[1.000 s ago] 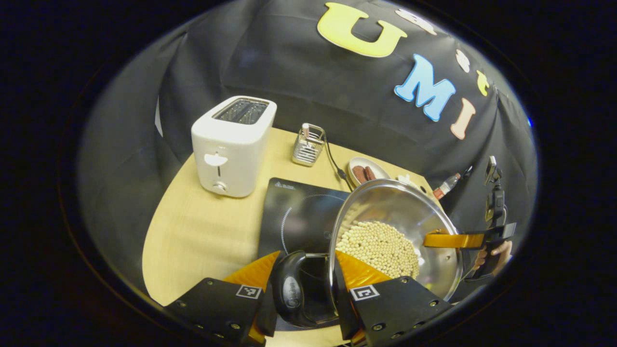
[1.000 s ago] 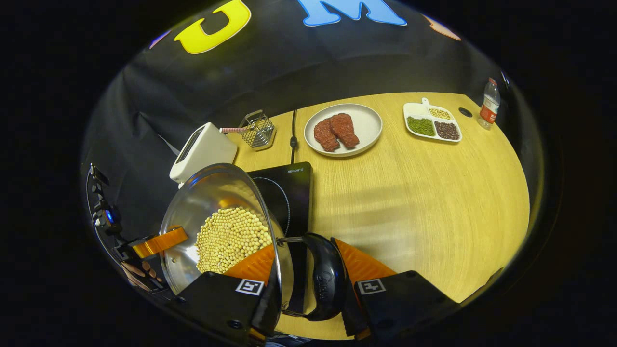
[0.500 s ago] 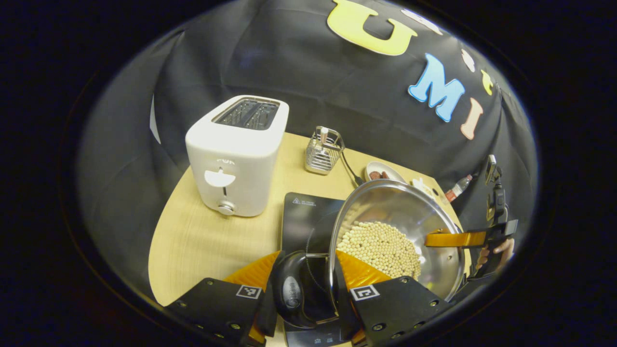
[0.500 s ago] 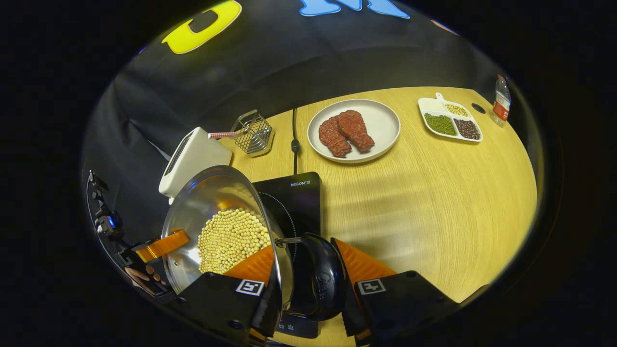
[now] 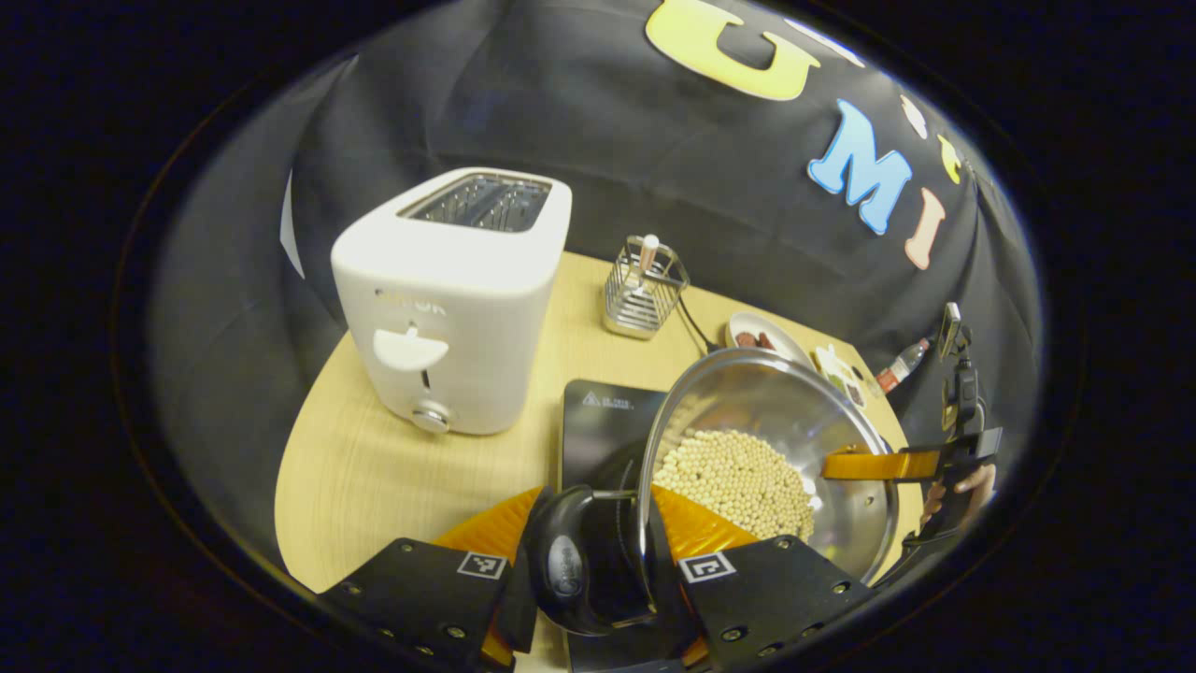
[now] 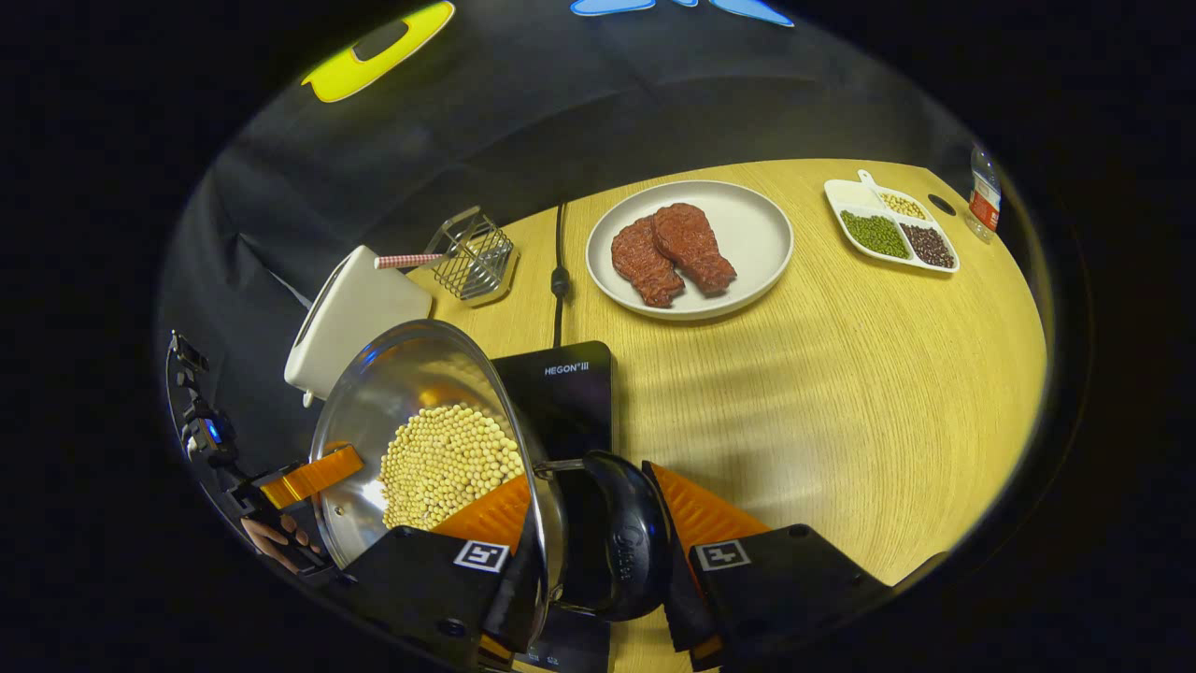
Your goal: First push the handle of the pot to place it horizontally, then grasp the pot with both hands and set it on the induction cooktop.
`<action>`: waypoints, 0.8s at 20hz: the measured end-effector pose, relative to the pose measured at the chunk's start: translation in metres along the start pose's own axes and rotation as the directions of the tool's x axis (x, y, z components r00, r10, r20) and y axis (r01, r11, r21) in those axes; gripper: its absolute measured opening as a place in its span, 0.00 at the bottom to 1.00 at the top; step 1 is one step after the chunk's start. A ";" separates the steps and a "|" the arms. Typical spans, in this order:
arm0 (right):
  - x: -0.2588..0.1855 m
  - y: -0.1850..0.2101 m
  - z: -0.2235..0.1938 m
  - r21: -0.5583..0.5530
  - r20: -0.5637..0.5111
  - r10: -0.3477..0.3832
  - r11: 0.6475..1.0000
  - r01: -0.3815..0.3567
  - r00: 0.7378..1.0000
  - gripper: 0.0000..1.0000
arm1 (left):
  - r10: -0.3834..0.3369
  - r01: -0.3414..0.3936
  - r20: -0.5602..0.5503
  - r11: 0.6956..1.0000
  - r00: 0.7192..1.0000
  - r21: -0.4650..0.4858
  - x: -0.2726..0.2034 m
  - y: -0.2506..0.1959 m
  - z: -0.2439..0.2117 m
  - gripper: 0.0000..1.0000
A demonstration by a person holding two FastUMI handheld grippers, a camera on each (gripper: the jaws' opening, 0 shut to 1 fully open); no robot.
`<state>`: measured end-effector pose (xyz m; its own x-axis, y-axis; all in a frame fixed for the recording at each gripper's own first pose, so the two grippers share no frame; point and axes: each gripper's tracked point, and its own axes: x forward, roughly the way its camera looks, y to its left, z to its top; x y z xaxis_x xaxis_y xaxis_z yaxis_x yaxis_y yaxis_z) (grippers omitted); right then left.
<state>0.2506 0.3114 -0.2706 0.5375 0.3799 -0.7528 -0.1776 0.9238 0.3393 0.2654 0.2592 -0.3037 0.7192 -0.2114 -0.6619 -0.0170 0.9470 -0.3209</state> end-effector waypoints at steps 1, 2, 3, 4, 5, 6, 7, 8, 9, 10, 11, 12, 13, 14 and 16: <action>0.001 0.000 -0.001 -0.004 -0.001 0.004 1.000 -0.004 1.000 0.55 | -0.002 0.002 -0.003 1.000 1.000 -0.008 0.000 0.001 -0.001 0.55; 0.002 0.000 0.000 -0.007 0.002 0.008 1.000 -0.008 1.000 0.55 | -0.006 0.006 0.001 1.000 1.000 -0.015 0.000 0.001 0.000 0.55; 0.002 0.000 0.000 -0.006 0.000 0.009 1.000 -0.009 1.000 0.55 | -0.008 0.008 -0.001 1.000 1.000 -0.020 -0.001 0.001 0.000 0.52; 0.002 0.000 0.000 -0.005 0.000 0.010 1.000 -0.010 1.000 0.55 | -0.008 0.008 -0.004 1.000 1.000 -0.018 -0.001 0.002 0.000 0.52; 0.002 0.000 0.000 -0.002 -0.005 0.009 1.000 -0.009 1.000 0.55 | -0.008 0.008 -0.006 1.000 1.000 -0.014 -0.001 0.002 0.000 0.53; 0.002 0.001 -0.001 -0.001 -0.006 0.008 1.000 -0.008 1.000 0.56 | -0.008 0.008 -0.009 1.000 1.000 -0.014 -0.001 0.002 -0.001 0.57; 0.002 0.000 0.000 0.000 -0.006 0.007 1.000 -0.007 1.000 0.57 | -0.008 0.008 -0.012 1.000 1.000 -0.013 0.000 0.002 -0.001 0.54; 0.002 0.000 -0.001 0.002 -0.006 0.005 1.000 -0.005 1.000 0.56 | -0.006 0.006 -0.015 1.000 1.000 -0.013 0.000 0.002 -0.001 0.54; 0.001 0.000 -0.001 0.003 -0.008 0.005 1.000 -0.005 1.000 0.57 | -0.005 0.005 -0.017 1.000 1.000 -0.013 0.001 0.002 -0.001 0.54; 0.002 0.000 -0.001 0.003 -0.010 0.004 1.000 -0.004 1.000 0.56 | -0.004 0.004 -0.021 1.000 1.000 -0.016 0.001 0.003 -0.003 0.57; 0.002 0.001 -0.001 0.004 -0.010 0.007 1.000 -0.007 1.000 0.57 | -0.002 0.001 -0.032 1.000 0.999 -0.019 0.001 0.002 -0.005 0.58; 0.000 0.001 -0.001 0.003 -0.011 0.003 1.000 -0.003 1.000 0.58 | 0.004 -0.005 -0.043 1.000 0.999 -0.016 0.001 0.002 -0.008 0.58; -0.002 0.000 0.000 0.000 -0.010 0.003 1.000 -0.003 1.000 0.64 | 0.022 -0.022 -0.047 1.000 0.999 -0.002 0.002 0.005 -0.008 0.53; -0.001 0.000 -0.002 -0.006 -0.008 0.002 1.000 -0.002 1.000 0.68 | 0.056 -0.055 -0.050 0.998 0.997 0.017 0.000 0.009 -0.008 0.53; -0.009 -0.001 -0.002 -0.021 0.000 -0.001 1.000 0.001 1.000 0.85 | 0.084 -0.083 -0.036 0.996 0.996 0.023 -0.005 0.009 -0.007 0.69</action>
<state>0.2445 0.3070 -0.2653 0.5377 0.3787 -0.7533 -0.1940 0.9250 0.3266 0.2573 0.2674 -0.3081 0.6900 -0.1399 -0.7101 -0.0603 0.9666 -0.2490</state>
